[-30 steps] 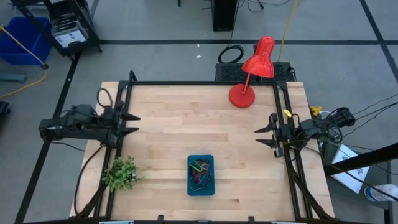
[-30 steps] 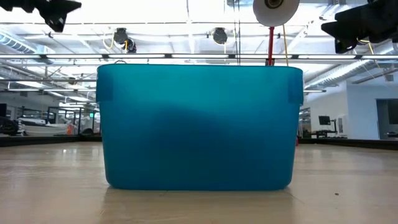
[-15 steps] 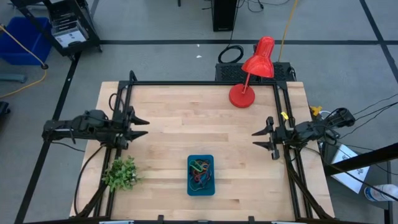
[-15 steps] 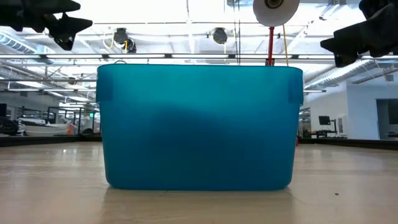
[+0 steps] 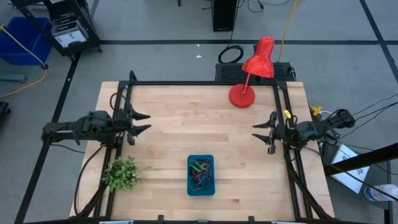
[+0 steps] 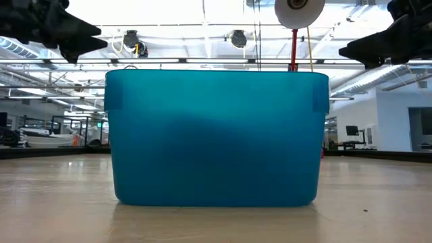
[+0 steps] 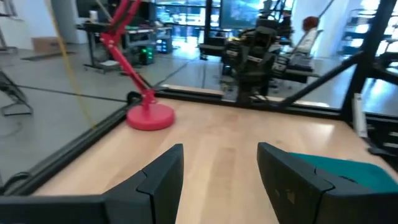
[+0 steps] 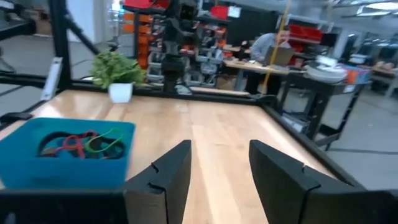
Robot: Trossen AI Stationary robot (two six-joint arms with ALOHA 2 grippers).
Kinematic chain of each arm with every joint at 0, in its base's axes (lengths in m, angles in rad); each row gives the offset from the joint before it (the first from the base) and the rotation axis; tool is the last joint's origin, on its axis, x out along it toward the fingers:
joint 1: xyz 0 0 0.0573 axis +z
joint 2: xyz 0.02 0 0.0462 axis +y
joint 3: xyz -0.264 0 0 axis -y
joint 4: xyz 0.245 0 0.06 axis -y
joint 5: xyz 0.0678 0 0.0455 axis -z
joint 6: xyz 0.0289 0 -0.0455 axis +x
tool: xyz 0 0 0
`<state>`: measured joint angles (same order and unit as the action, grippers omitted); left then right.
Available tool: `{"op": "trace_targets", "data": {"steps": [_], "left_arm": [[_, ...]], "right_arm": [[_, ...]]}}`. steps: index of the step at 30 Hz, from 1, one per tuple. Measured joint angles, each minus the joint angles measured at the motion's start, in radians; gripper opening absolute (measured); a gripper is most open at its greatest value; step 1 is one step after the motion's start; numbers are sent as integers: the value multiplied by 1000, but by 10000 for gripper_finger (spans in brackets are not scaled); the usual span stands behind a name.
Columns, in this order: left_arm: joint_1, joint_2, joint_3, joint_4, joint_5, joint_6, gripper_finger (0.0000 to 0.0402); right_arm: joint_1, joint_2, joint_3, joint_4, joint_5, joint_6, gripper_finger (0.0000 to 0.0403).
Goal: Pick and place rubber bands into bin
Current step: Return to Home Position
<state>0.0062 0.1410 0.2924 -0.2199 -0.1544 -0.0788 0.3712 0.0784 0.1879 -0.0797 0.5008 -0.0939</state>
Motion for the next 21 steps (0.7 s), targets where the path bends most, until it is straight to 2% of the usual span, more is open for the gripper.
{"op": "trace_targets", "data": {"steps": [7,14,21], "left_arm": [[89,0,0,0,6,25,212],[181,0,0,-11,57,34,212],[272,0,0,-11,58,38,212]], "right_arm": [[-99,-78,0,-22,-4,-57,155],[-195,-77,2,-83,-7,-54,155],[-295,-77,2,-84,-132,-57,155]]}}
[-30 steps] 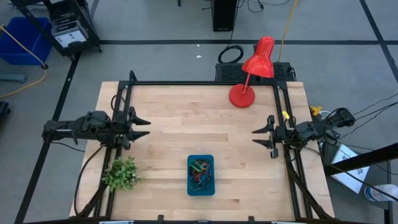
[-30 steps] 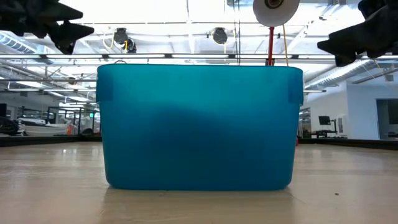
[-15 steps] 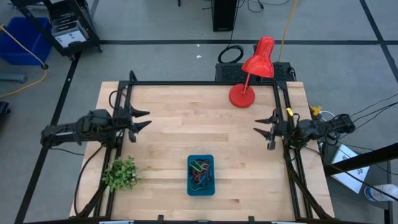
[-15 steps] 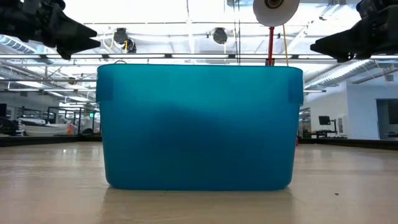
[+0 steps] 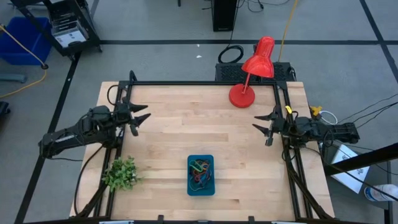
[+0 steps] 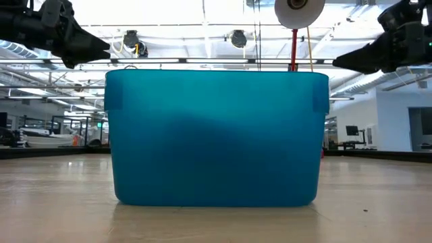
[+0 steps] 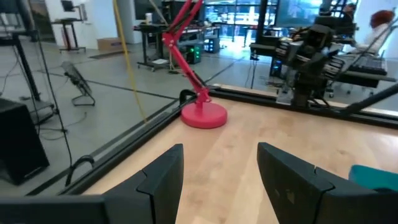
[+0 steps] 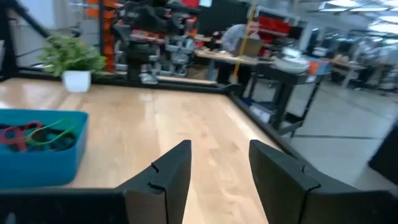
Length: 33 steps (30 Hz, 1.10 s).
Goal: Pick and place rubber bands into bin
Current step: Return to Home Position
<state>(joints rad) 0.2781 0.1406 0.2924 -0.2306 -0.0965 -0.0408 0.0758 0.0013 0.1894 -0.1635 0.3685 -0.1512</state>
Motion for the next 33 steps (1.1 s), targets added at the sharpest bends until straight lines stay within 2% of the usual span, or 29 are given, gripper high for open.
{"op": "trace_targets", "data": {"steps": [4,10,16,26,33], "left_arm": [[28,0,-5,5,62,-23,212],[45,0,-83,108,96,-51,212],[64,0,-173,237,96,-65,212],[76,1,-278,327,96,-112,212],[76,4,-283,341,91,-107,212]], "right_arm": [[-35,0,0,-15,-87,19,155],[-44,1,-12,4,-87,61,155],[-44,1,-121,124,-92,77,155],[-44,8,-143,208,-85,50,155],[-44,8,-145,205,-85,60,155]]}}
